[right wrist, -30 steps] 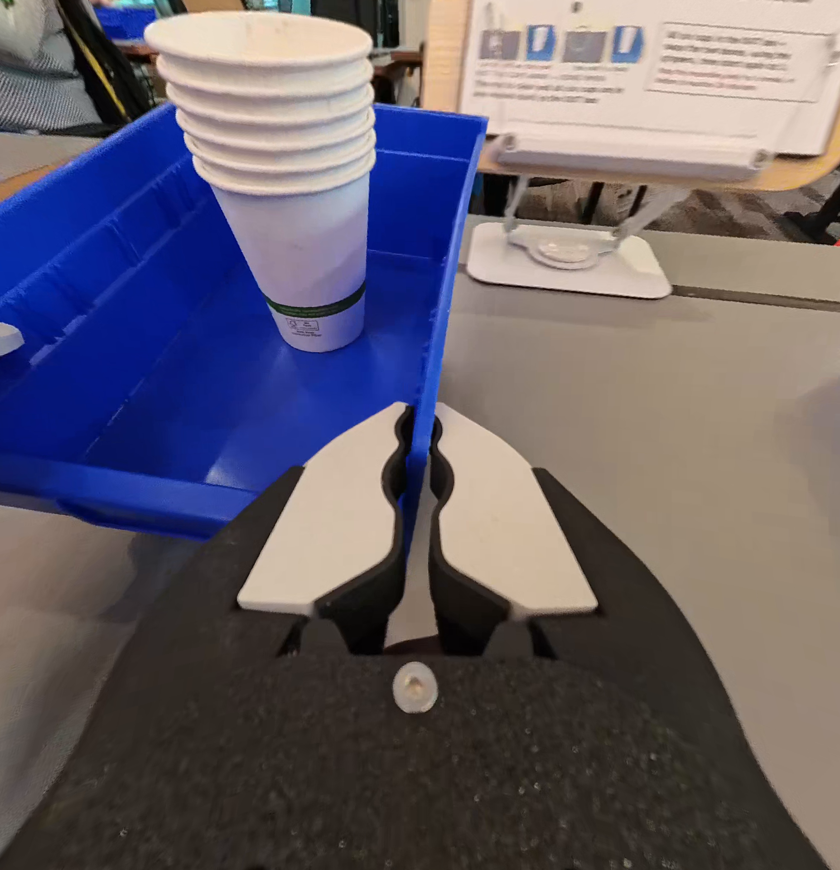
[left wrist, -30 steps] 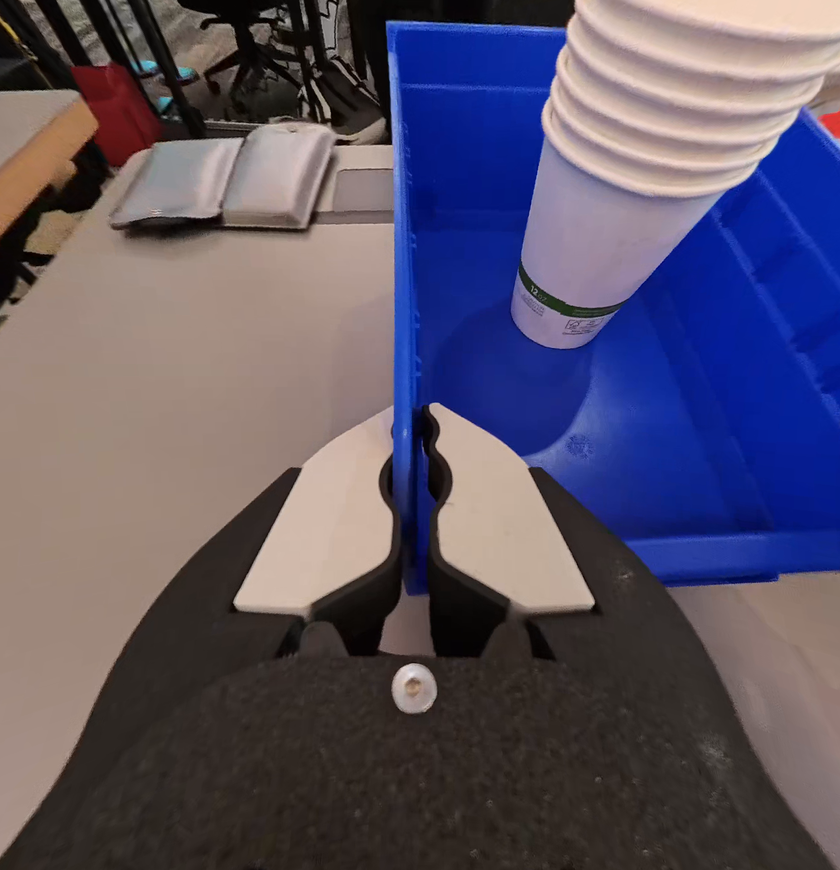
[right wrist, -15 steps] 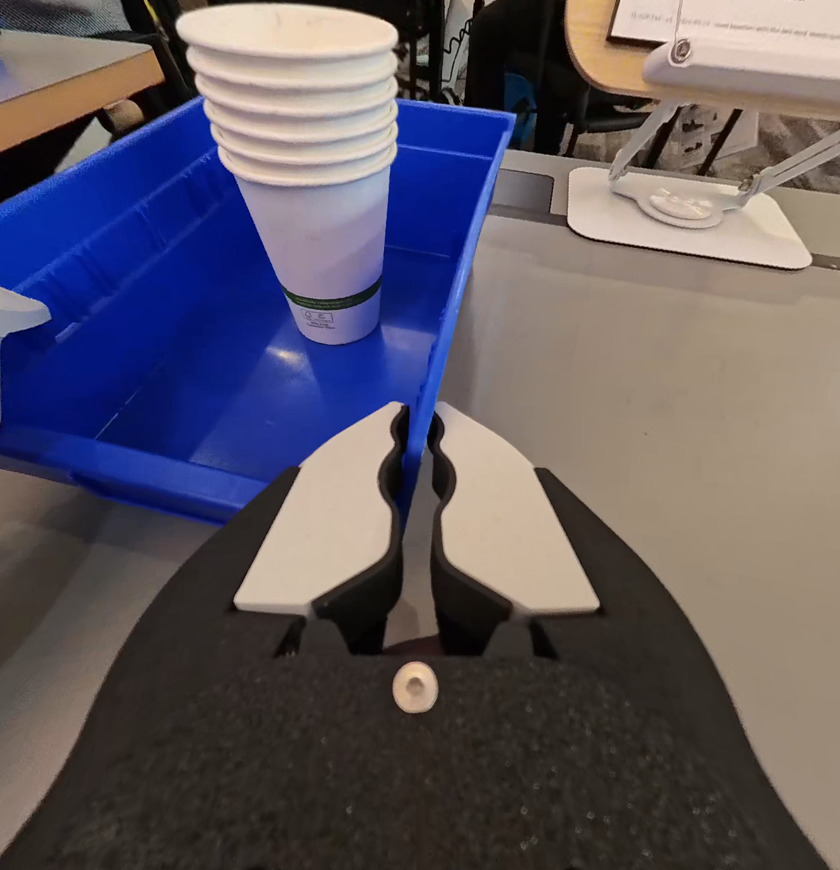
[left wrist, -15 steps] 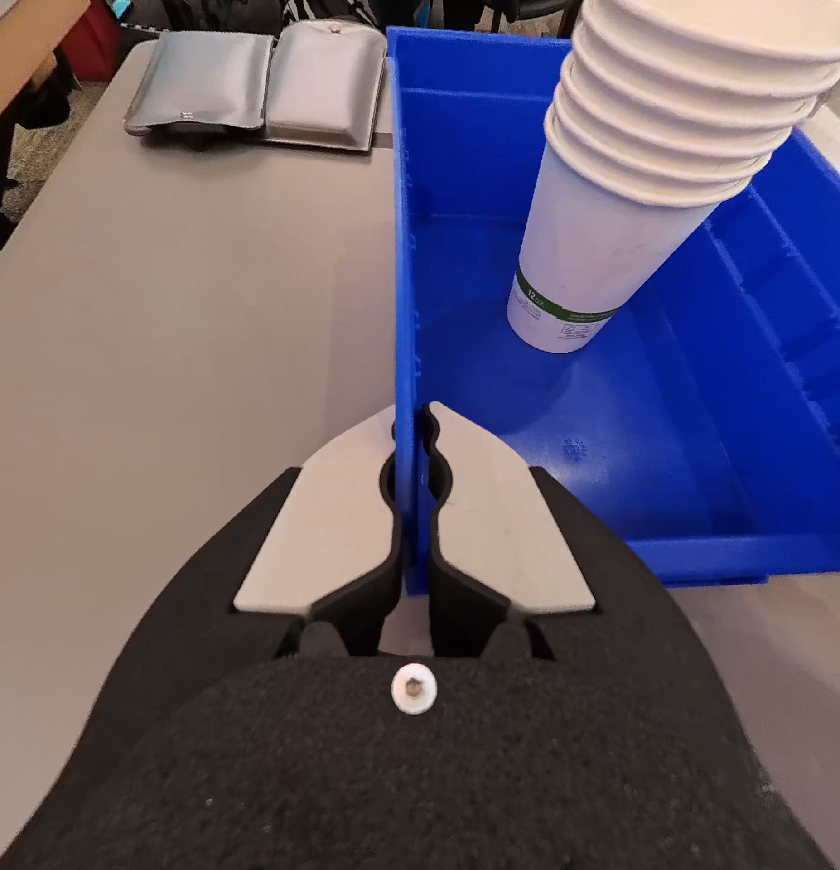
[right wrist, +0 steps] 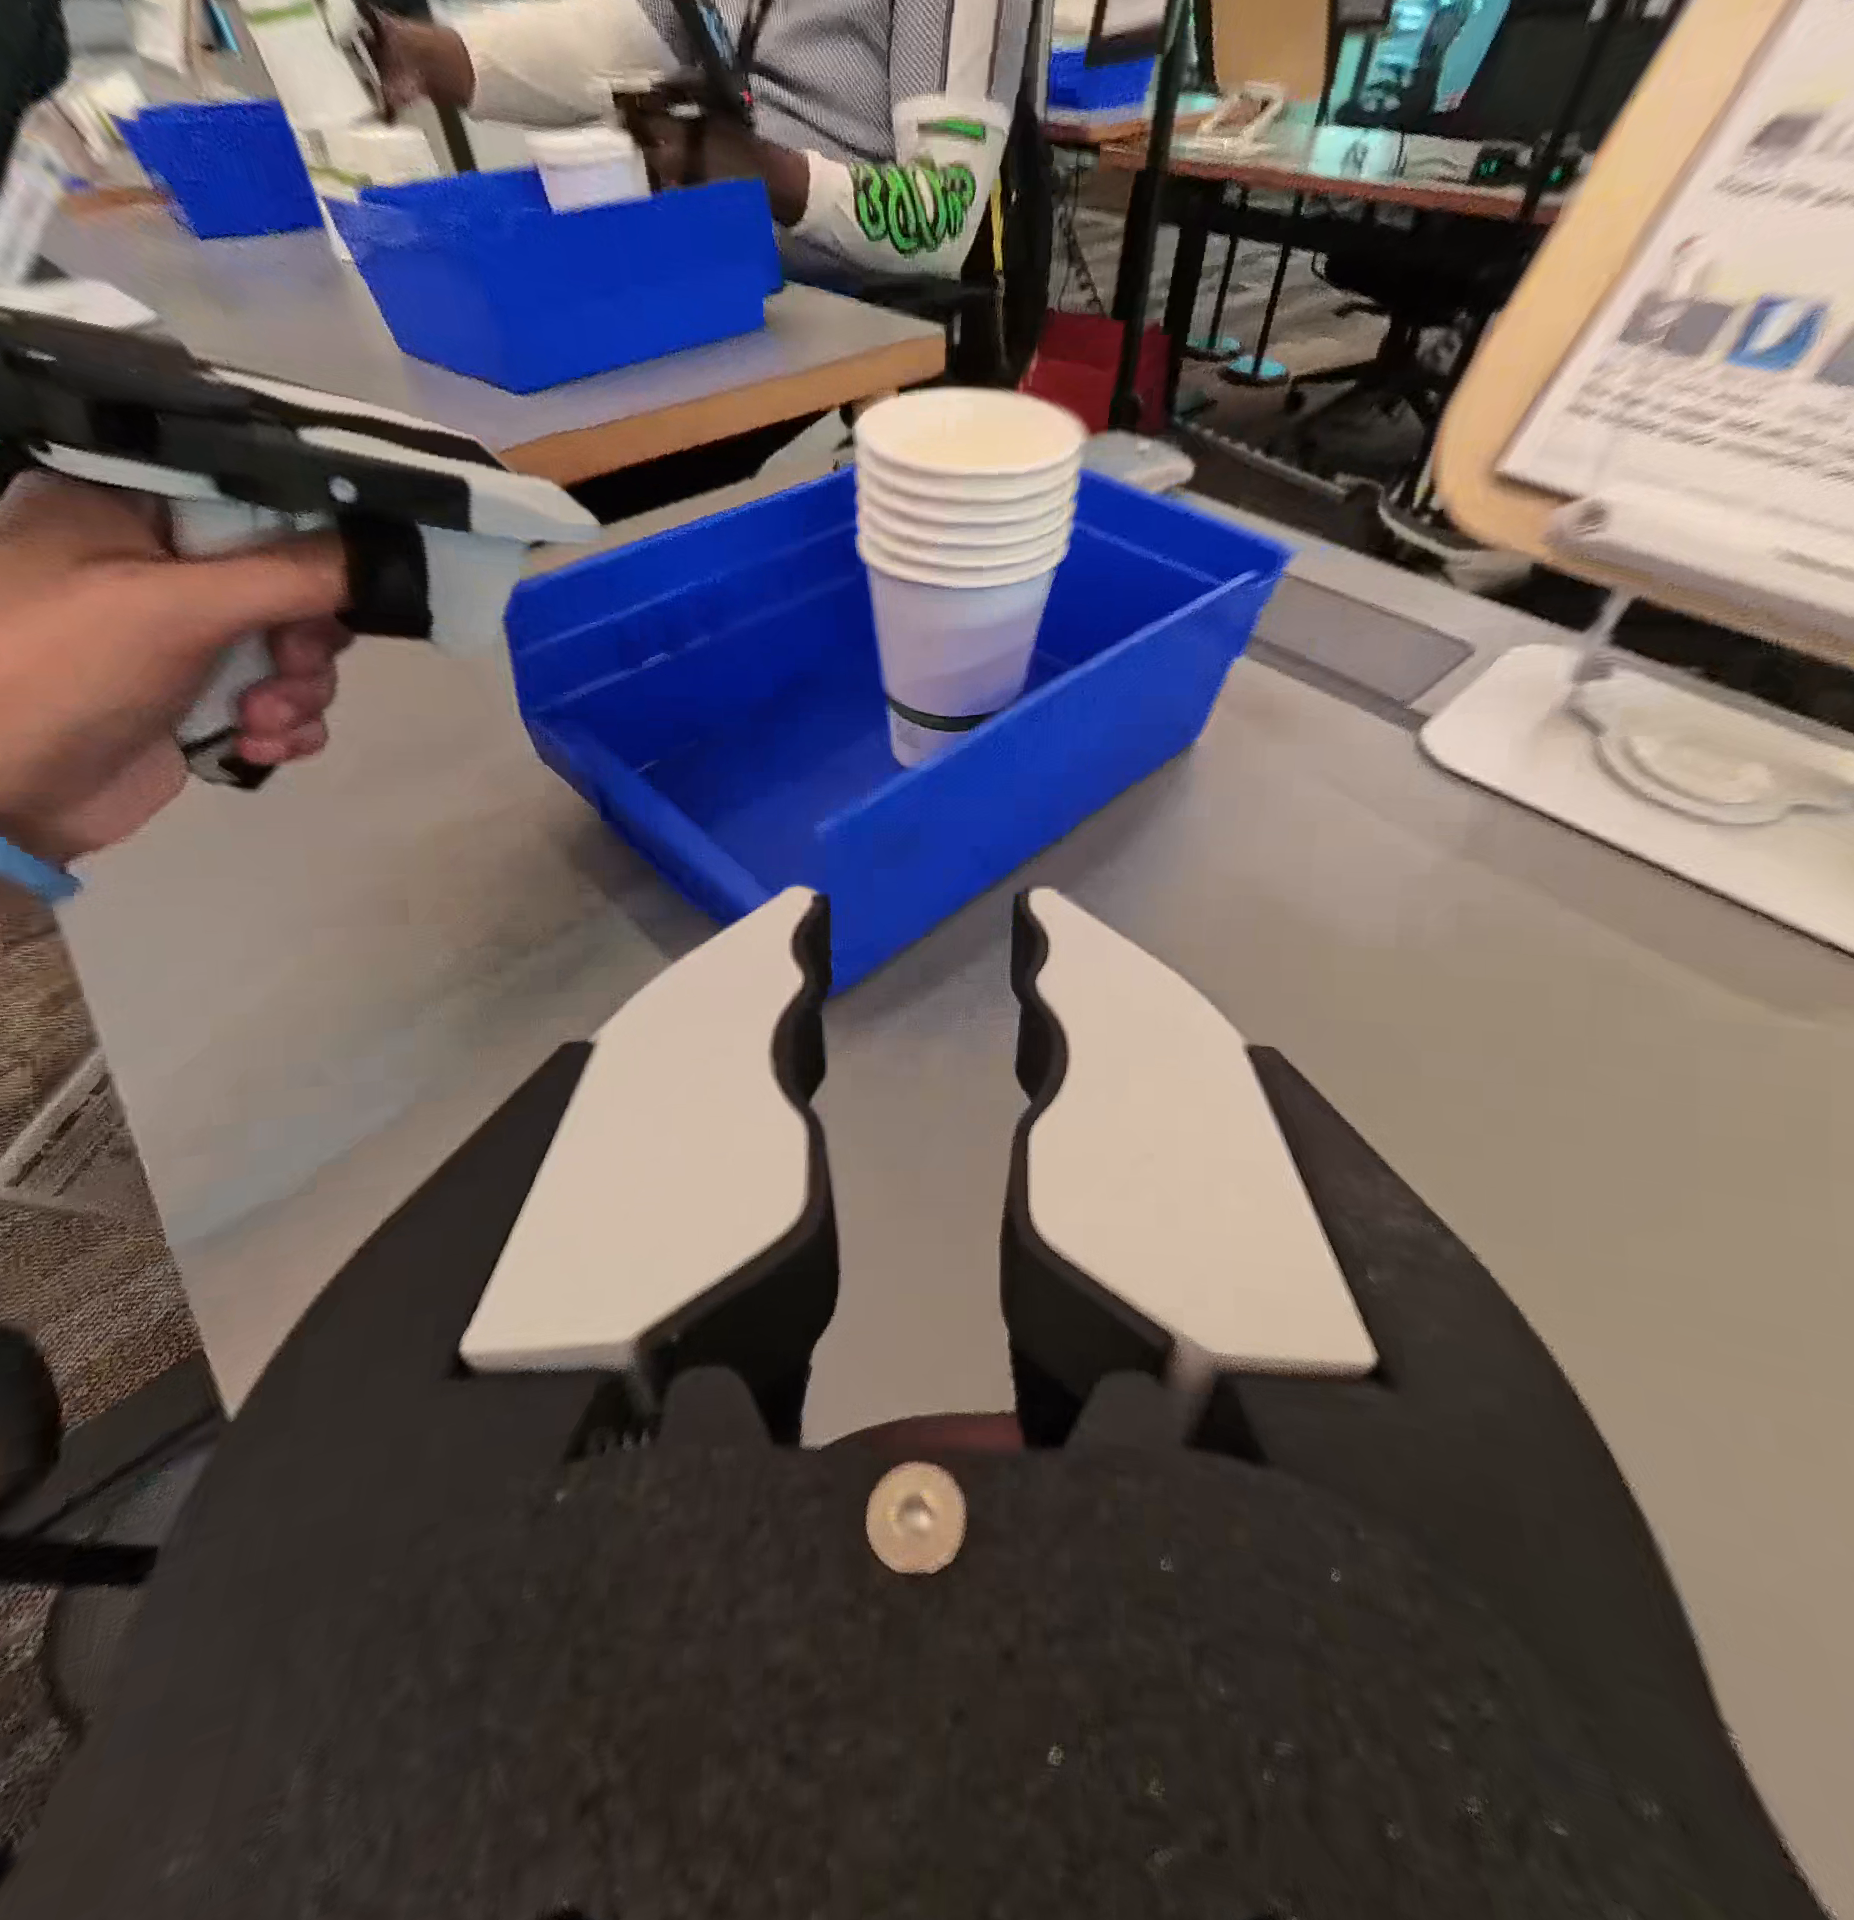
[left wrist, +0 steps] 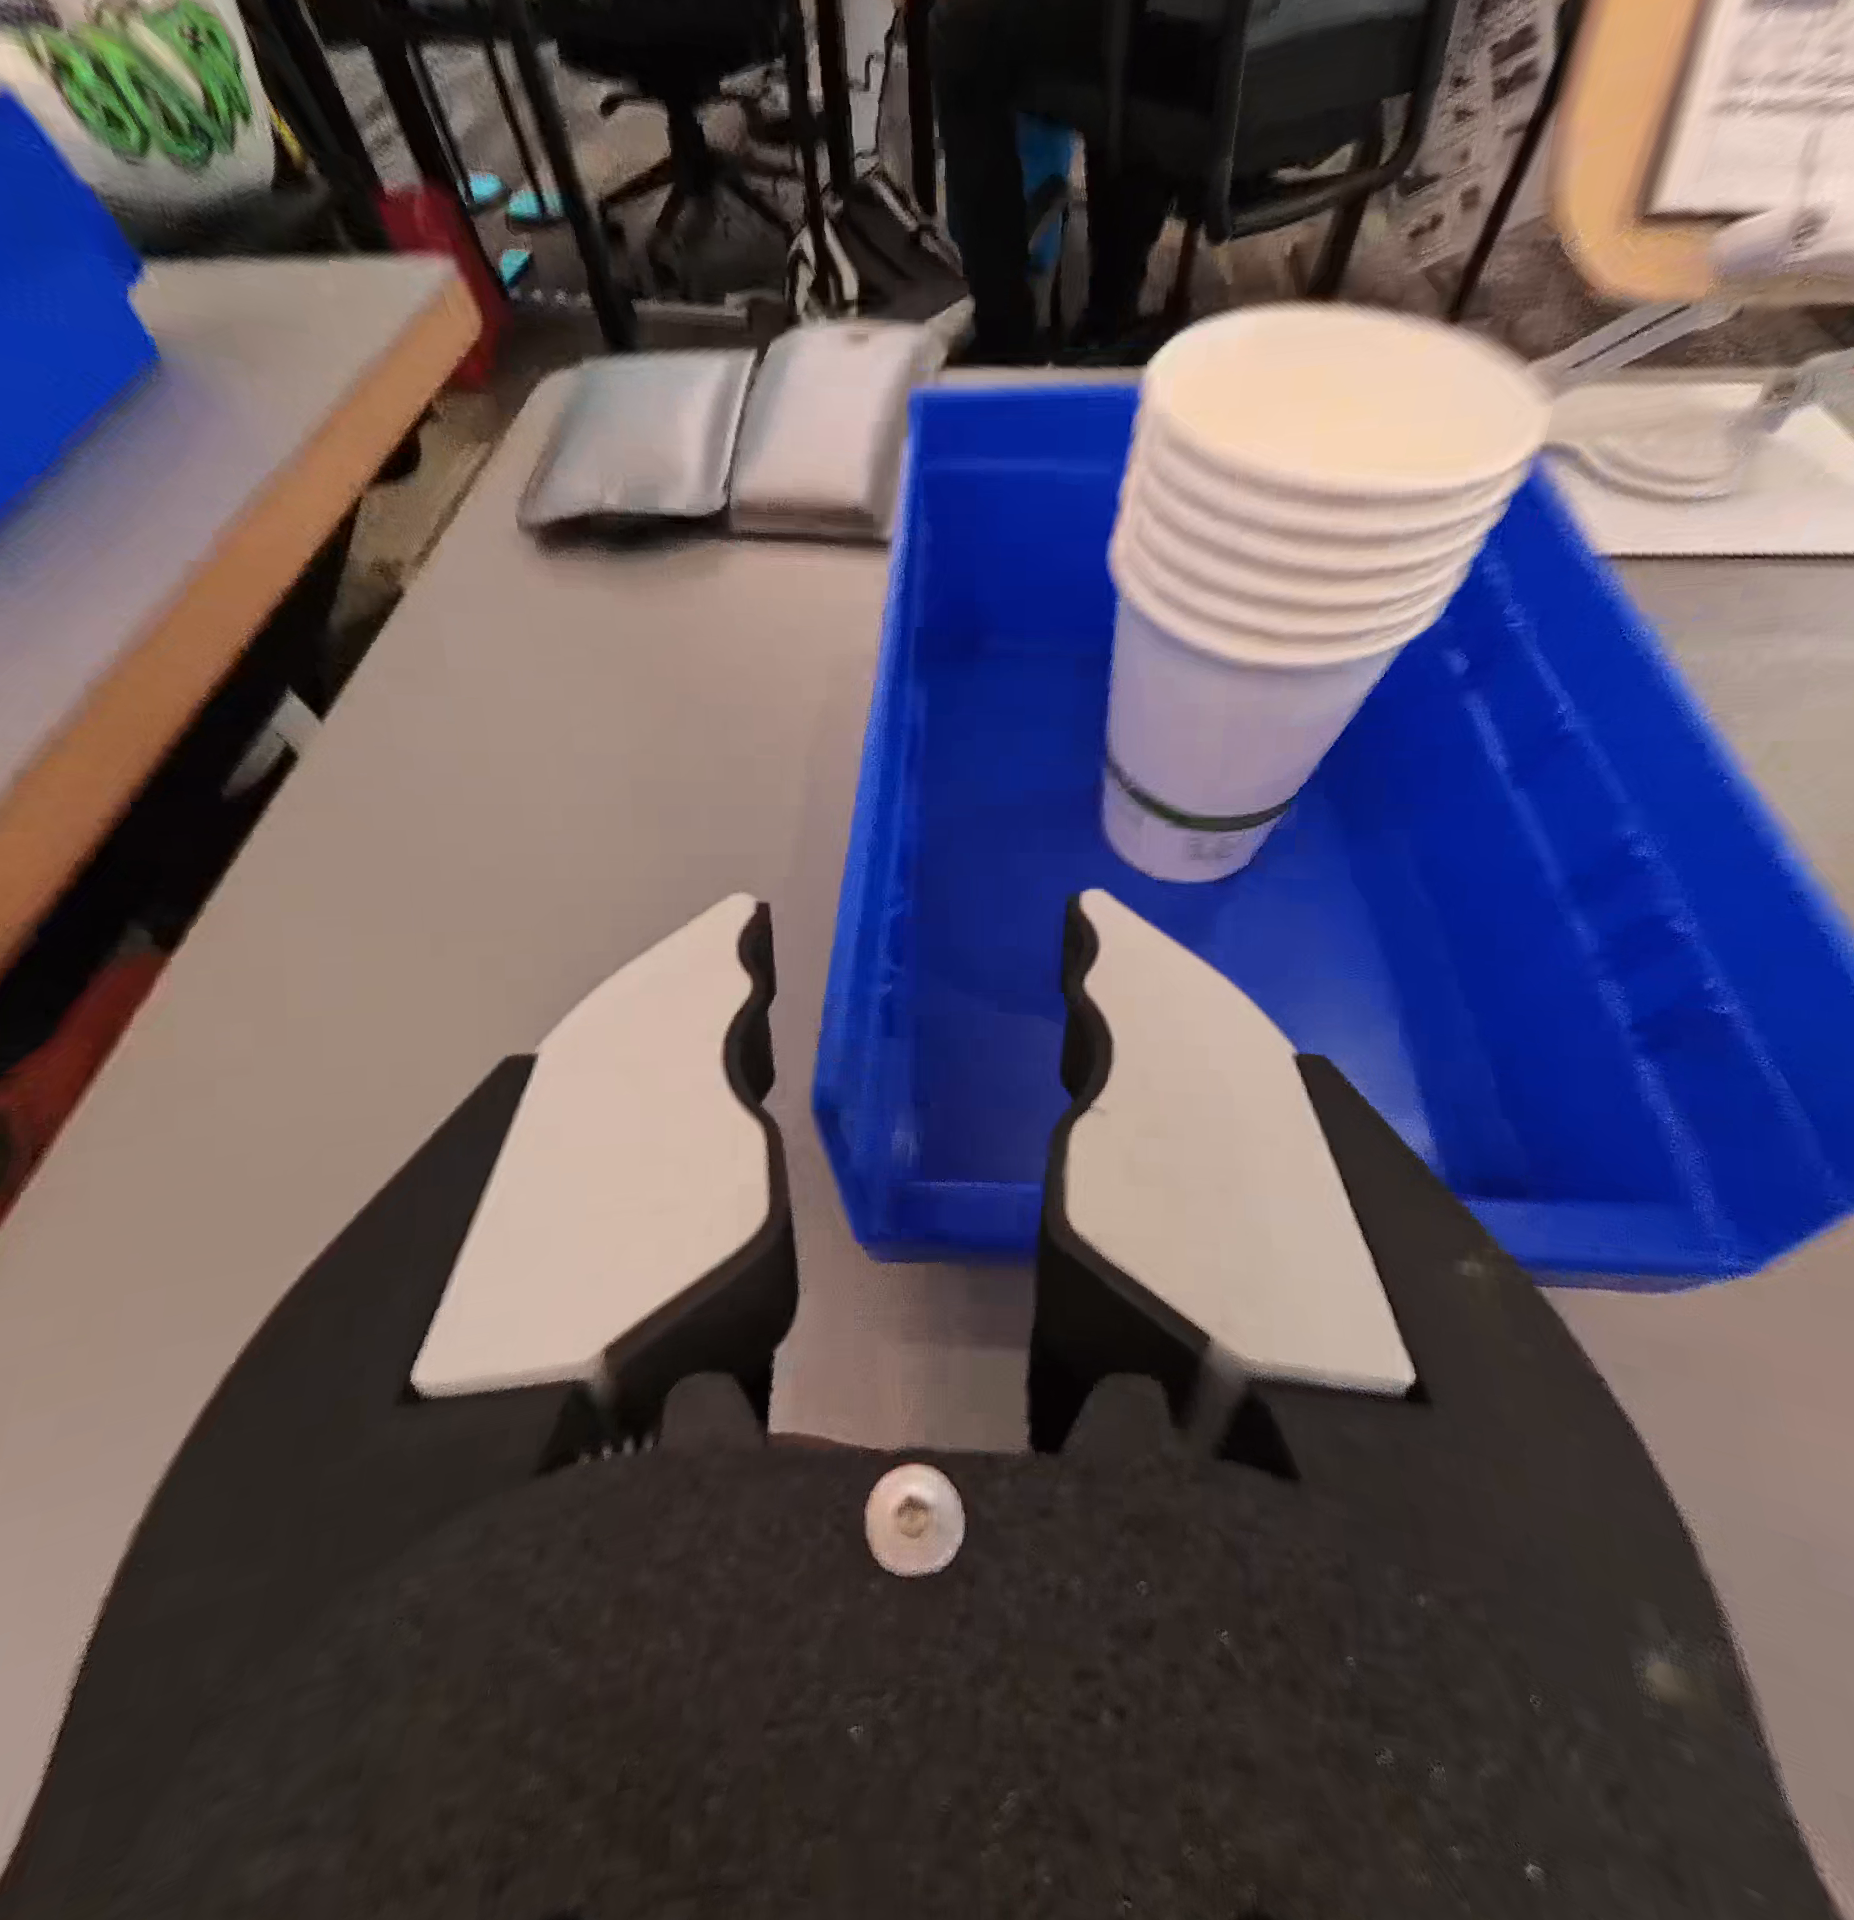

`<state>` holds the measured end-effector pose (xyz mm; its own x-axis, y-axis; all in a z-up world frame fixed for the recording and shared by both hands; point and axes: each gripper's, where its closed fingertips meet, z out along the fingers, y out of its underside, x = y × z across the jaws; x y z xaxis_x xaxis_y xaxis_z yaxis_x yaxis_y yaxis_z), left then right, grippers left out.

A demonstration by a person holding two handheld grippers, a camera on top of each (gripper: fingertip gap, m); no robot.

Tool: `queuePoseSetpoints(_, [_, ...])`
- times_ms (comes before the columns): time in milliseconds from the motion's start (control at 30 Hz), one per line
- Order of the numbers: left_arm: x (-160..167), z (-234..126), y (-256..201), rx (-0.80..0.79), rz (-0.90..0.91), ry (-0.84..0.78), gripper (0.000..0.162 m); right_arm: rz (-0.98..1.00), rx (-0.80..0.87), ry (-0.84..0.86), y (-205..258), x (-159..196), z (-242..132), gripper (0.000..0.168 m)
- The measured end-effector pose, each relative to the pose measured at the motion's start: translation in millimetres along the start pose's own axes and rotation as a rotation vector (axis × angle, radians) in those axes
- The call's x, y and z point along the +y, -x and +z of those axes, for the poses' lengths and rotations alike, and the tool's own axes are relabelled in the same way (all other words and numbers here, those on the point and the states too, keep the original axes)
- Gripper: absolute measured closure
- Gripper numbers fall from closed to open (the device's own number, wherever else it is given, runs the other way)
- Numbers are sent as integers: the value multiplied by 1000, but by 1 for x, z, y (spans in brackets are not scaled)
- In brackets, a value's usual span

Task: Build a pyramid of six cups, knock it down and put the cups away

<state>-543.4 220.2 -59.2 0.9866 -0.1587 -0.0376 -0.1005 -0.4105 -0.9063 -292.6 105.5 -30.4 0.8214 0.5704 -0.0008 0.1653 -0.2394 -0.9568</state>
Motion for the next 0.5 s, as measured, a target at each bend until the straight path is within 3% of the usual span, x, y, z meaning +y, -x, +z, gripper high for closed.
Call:
queuePoseSetpoints(100, [-30, -23, -45, 110, 18, -62, 103, -2, 39, -38, -68, -1, -54, 127])
queuePoseSetpoints(200, [-36, -43, -100, 263, -20, -109, 103, -14, 175, -31, -145, 13, -105, 125])
queuePoseSetpoints(333, [-12, -53, -135, 310, -138, -132, 107, 42, 363, -64, -222, 45, -170, 122])
queuePoseSetpoints(500, [33, -41, -152, 196, -133, -121, 107, 168, 532, -68, -259, 107, -214, 121])
